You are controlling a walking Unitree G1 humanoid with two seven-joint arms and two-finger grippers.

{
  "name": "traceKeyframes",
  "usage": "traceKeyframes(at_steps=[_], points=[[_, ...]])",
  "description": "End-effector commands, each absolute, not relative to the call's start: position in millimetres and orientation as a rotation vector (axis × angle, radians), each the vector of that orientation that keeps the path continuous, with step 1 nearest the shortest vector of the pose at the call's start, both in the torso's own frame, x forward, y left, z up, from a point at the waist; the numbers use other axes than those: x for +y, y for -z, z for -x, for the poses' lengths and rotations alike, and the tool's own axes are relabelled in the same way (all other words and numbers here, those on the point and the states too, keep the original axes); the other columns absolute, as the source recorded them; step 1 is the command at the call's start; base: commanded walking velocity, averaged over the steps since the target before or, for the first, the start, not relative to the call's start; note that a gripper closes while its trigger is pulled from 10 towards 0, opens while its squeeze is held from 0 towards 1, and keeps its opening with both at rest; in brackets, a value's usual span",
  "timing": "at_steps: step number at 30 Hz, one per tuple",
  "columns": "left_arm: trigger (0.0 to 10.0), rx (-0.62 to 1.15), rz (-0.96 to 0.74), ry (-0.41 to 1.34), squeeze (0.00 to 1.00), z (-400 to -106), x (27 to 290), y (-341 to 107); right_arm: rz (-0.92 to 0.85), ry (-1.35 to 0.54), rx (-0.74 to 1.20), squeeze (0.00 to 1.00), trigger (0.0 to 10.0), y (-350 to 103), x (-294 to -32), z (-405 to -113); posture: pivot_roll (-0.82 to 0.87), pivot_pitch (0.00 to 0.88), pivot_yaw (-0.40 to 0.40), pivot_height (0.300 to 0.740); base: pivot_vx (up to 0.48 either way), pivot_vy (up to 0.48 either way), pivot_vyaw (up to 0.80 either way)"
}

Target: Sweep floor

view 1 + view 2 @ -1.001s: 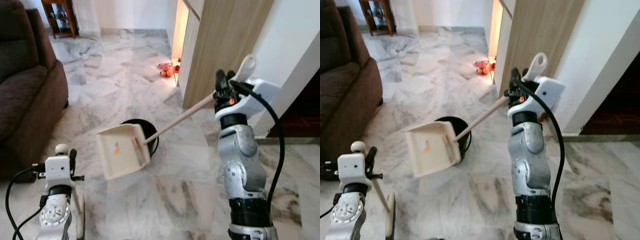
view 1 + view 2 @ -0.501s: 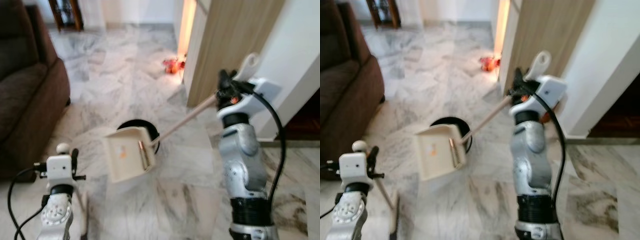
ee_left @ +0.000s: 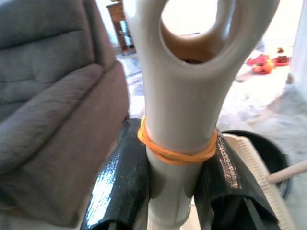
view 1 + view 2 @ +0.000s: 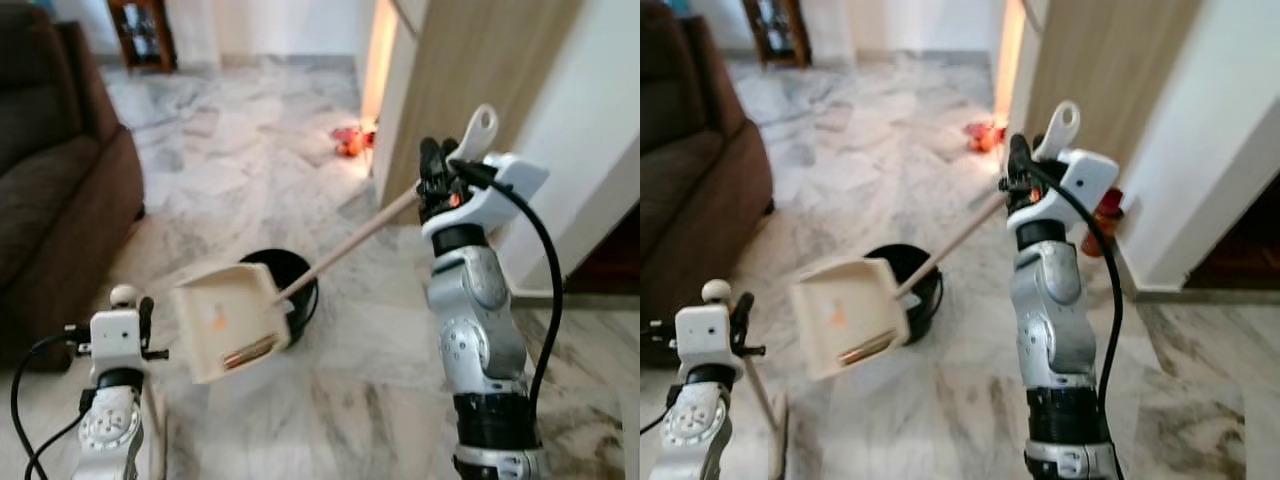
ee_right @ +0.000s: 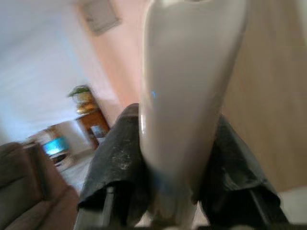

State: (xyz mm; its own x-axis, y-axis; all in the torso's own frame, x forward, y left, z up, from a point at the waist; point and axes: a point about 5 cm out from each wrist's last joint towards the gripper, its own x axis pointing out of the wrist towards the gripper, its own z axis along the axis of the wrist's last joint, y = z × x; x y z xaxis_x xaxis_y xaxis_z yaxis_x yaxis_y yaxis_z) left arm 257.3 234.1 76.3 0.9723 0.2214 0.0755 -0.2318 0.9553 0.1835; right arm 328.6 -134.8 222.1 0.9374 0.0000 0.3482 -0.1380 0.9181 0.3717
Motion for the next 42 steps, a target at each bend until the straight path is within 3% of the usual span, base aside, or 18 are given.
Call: traceKeyframes(at_steps=[1, 9, 17, 42], points=[[10.0, -0.110, -0.204, -0.243, 0.00, -259.4, 239.9, -89.0, -0.406, -0.100, -0.425, 0.00, 10.0, -240.8, -129.1, -327.7, 0.15, 0.060, -0.010, 0.740, 0.274, 0.000, 0.00], [10.0, -0.113, -0.205, -0.245, 0.00, -260.1, 240.3, -90.5, -0.399, -0.124, -0.432, 0.00, 10.0, -243.2, -125.2, -327.7, 0.16, 0.065, -0.010, 0.740, 0.277, 0.000, 0.00], [10.0, -0.118, -0.204, -0.250, 0.00, -260.1, 241.0, -91.6, -0.403, -0.149, -0.450, 0.00, 10.0, -246.7, -121.6, -326.4, 0.16, 0.068, -0.010, 0.740, 0.284, 0.000, 0.60], [10.0, -0.132, -0.208, -0.260, 0.00, -260.0, 244.1, -94.7, -0.427, -0.155, -0.454, 0.00, 10.0, -247.1, -121.2, -326.8, 0.16, 0.052, -0.008, 0.740, 0.291, 0.000, 0.00]])
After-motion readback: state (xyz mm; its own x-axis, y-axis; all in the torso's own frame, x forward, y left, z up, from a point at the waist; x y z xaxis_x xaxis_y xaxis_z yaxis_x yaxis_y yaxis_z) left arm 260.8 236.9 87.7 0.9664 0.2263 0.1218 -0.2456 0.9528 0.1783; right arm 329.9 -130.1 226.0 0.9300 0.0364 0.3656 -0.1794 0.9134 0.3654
